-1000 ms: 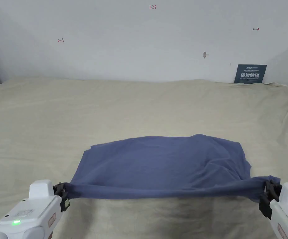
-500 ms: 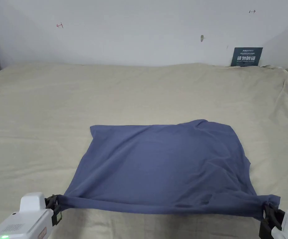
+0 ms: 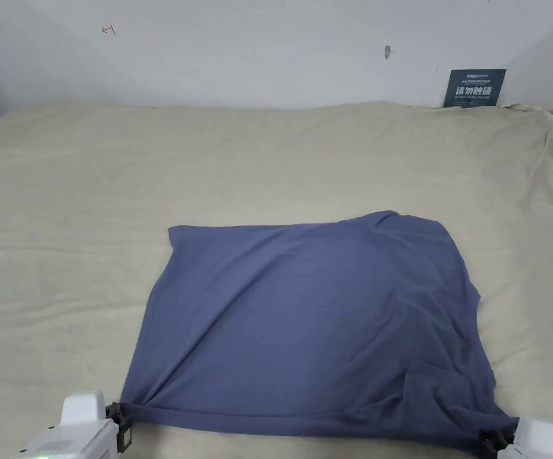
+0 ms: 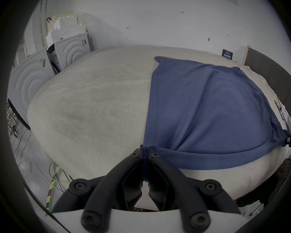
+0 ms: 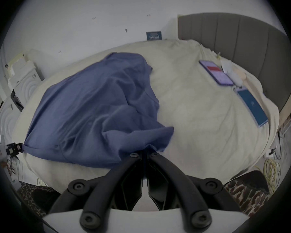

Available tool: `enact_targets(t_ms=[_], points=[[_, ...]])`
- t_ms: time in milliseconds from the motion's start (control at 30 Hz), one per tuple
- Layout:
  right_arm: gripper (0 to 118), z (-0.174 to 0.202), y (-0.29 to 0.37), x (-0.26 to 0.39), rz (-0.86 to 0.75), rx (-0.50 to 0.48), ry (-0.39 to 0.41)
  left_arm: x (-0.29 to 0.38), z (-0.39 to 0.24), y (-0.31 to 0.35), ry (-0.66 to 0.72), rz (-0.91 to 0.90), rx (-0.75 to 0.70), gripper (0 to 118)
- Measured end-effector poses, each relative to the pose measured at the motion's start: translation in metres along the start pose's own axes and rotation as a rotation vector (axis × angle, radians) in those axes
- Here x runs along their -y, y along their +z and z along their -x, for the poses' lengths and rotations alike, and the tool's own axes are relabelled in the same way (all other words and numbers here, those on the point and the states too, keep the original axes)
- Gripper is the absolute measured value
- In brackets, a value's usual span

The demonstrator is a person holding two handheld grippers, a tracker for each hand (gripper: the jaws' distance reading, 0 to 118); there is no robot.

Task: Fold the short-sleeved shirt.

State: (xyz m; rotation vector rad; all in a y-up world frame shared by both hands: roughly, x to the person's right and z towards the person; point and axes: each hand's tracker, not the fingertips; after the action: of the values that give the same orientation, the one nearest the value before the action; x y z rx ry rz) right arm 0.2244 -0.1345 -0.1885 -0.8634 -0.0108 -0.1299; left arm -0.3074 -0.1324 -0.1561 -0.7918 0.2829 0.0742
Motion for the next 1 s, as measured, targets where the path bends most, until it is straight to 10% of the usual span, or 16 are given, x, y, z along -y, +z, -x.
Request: enact_targets(t_ms=[200,300,467,833,1000], points=[[5,0.007,0.004,-0.006,0.034,0.009,0.012,-0.006,-0.001,-0.002,0.064,0.050,-0.004,27],[56,0.019,0.025,-0.017,0.022,0.017,0.021,-0.014,0.003,0.004,0.149,0.061,-0.040,79],[85,0.028,0.066,-0.056,-0.160,-0.019,0.038,-0.043,0.008,0.044,0.232,-0.088,0.013,99],[85,0.057,0.123,-0.120,-0.545,-0.029,0.146,-0.104,-0.034,0.097,0.079,-0.359,-0.035,97],[69,0.068,0.126,-0.111,-0.604,-0.003,0.148,-0.102,-0.048,0.103,0.048,-0.446,-0.004,65]])
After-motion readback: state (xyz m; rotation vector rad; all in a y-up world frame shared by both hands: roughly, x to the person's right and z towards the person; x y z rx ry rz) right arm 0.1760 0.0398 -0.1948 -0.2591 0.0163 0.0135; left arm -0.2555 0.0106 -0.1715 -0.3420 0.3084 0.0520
